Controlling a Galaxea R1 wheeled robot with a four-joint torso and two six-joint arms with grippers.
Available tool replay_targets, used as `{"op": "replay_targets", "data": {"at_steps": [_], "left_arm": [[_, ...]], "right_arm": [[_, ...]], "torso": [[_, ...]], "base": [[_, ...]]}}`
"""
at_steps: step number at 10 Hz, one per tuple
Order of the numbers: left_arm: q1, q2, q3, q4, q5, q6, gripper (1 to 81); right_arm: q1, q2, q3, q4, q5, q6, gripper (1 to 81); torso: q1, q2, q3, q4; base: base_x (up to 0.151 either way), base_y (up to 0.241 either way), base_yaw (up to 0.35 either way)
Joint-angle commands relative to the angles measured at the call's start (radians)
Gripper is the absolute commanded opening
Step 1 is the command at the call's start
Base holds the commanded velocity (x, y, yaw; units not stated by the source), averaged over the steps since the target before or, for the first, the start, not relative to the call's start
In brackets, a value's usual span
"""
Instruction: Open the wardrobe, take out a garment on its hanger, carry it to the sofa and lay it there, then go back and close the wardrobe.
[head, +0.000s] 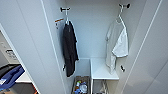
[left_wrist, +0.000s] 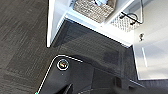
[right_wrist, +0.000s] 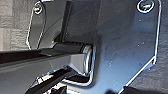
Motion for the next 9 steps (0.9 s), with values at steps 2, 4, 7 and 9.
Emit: {"op": "replay_targets", "data": {"at_steps": [2, 4, 7, 9], "left_arm": [[0.025, 0.012, 0.008, 0.350, 0.101, 0.032, 81.1], [0.036, 0.035, 0.020, 0.357, 0.242, 0.032, 81.1], [0.039, 0.039, 0.092, 0.344, 0.427, 0.032, 81.1], [0.038, 0.065, 0.103, 0.354, 0.549, 0.032, 81.1]], "right_arm": [[0.036, 0.017, 0.012, 0.006, -0.069, -0.002, 81.1], [0.039, 0.015, -0.011, 0.010, -0.069, 0.004, 81.1], [0.035, 0.026, -0.011, 0.013, -0.074, 0.005, 81.1], [0.030, 0.033, -0.016, 0.015, -0.066, 0.007, 81.1]], "torso": [[0.000, 0.000, 0.000, 0.000], [0.000, 0.000, 0.000, 0.000], [0.000, 0.000, 0.000, 0.000], [0.000, 0.000, 0.000, 0.000]], "base": [[0.000, 0.000, 0.000], [0.000, 0.000, 0.000], [0.000, 0.000, 0.000], [0.000, 0.000, 0.000]]}}
